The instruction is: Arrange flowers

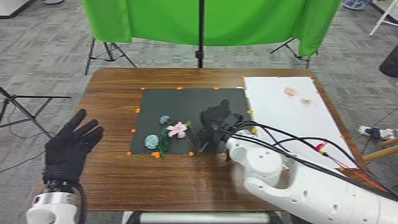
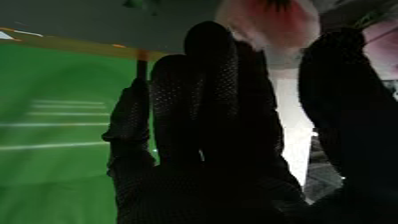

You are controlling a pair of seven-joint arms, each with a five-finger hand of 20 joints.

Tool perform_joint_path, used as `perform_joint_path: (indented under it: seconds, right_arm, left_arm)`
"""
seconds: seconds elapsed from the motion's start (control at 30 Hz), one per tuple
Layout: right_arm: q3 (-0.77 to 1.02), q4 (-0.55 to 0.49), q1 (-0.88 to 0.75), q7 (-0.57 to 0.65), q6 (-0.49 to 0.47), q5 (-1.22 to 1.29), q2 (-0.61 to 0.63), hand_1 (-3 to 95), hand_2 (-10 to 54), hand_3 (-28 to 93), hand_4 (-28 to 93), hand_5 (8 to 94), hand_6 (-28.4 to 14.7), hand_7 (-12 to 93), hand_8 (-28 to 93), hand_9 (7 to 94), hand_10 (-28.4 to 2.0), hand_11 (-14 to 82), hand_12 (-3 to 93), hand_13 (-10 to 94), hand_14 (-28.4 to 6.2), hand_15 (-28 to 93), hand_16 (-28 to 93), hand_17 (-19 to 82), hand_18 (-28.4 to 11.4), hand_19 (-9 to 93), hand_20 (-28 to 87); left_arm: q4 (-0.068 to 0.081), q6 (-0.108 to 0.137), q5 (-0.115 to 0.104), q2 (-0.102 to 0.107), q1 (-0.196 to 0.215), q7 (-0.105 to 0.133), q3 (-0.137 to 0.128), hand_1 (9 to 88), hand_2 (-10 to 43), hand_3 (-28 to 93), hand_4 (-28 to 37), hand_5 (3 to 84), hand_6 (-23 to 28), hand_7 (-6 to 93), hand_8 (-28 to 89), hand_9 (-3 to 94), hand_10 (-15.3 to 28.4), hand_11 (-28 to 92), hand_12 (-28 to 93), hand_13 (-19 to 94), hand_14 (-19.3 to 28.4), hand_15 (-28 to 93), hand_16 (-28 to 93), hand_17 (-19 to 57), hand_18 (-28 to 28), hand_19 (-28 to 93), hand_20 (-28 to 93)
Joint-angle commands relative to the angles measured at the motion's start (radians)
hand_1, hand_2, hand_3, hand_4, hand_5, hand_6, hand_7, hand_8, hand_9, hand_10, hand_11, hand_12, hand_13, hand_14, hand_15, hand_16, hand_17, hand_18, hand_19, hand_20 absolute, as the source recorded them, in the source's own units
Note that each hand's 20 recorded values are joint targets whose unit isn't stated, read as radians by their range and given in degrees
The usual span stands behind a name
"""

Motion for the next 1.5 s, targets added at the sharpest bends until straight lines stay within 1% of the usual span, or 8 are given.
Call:
perform_joint_path:
  seconds: [0.03,0.23,0.47,0.53,0.67,0.9,1.23,1.5]
  right_arm:
    - [0.081,-0.054,-0.019,0.006,0.086,0.02,0.044,31.6,-9.5,76,-28,64.5,0.7,18,-14,69.0,-11.9,50.0,21.1,56,-10.6,80,20,13,-21.4,78,53]
    - [0.222,-0.069,-0.042,0.052,0.187,0.112,0.123,30.0,-9.5,75,-28,63.1,0.4,17,-13,67.6,-12.9,49.1,20.5,56,-11.2,80,20,13,-21.6,78,53]
    - [0.171,0.163,0.134,0.202,0.287,0.238,0.257,28.9,-9.5,76,-28,58.7,-0.1,18,-13,61.4,-13.8,35.3,16.2,51,-11.5,77,17,13,-21.6,77,52]
    - [0.192,0.236,0.157,0.225,0.241,0.287,0.257,28.6,-9.5,77,-28,56.3,0.0,18,-14,58.0,-14.2,30.5,15.3,48,-12.2,76,15,12,-21.5,76,51]
    - [0.182,0.347,0.201,0.255,0.184,0.352,0.244,28.5,-9.5,79,-28,53.0,0.3,18,-14,52.5,-15.1,24.4,14.6,44,-13.6,75,13,10,-21.1,75,50]
    - [0.216,0.444,0.16,0.267,0.097,0.375,0.17,28.2,-9.5,80,-28,47.3,1.4,19,-15,45.0,-15.6,17.8,14.5,38,-15.9,72,10,9,-20.9,74,48]
    - [0.256,0.486,0.095,0.3,-0.027,0.373,0.123,28.2,-9.5,82,-28,45.7,3.2,20,-15,45.1,-15.9,15.9,14.7,38,-15.6,71,8,9,-21.1,73,48]
    - [0.256,0.516,0.078,0.336,-0.052,0.365,0.106,30.8,-9.5,83,-28,48.5,4.5,21,-16,48.3,-15.2,16.4,14.7,41,-14.7,70,9,9,-21.1,74,48]
  left_arm:
    - [0.0,-0.007,0.009,-0.015,0.019,-0.008,0.005,21.7,7.0,80,-28.3,35.9,7.8,7.0,-8,31.8,19.6,23,11,20,27.1,55,-11,-8.2,28.4,58,0]
    - [0.001,-0.009,0.009,-0.022,0.019,-0.009,0.002,21.7,7.0,80,-28.3,35.9,7.8,6.9,-8,31.8,19.6,23,10,20,27.1,55,-11,-8.3,28.4,58,0]
    - [0.004,-0.006,0.003,-0.011,0.019,0.011,0.017,21.7,7.1,80,-28.3,35.9,7.8,6.9,-8,31.8,19.6,23,10,20,27.2,55,-11,-8.3,28.4,58,0]
    - [0.007,0.001,-0.01,0.007,0.016,0.032,0.026,21.7,7.1,80,-28.3,35.9,7.8,6.9,-8,31.8,19.5,23,10,20,27.1,55,-11,-8.3,28.4,58,0]
    - [0.016,0.008,-0.024,0.012,0.013,0.05,0.034,21.5,7.1,80,-28.3,35.8,7.7,6.9,-8,31.7,19.6,23,10,20,27.1,55,-11,-8.3,28.4,58,0]
    - [0.013,0.014,-0.026,0.016,0.016,0.063,0.038,21.3,7.0,80,-28.3,35.8,7.7,6.9,-8,31.8,19.7,23,10,20,27.2,55,-11,-8.3,28.4,58,0]
    - [0.01,0.009,-0.014,0.005,0.012,0.04,0.027,21.4,7.0,80,-28.3,35.7,7.6,7.1,-8,31.8,19.6,23,10,20,27.1,55,-11,-8.3,28.4,58,0]
    - [0.01,0.006,-0.01,0.0,0.007,0.034,0.027,21.4,6.9,80,-28.3,35.7,7.6,7.1,-8,31.8,19.6,23,10,20,27.1,55,-11,-8.4,28.4,58,0]
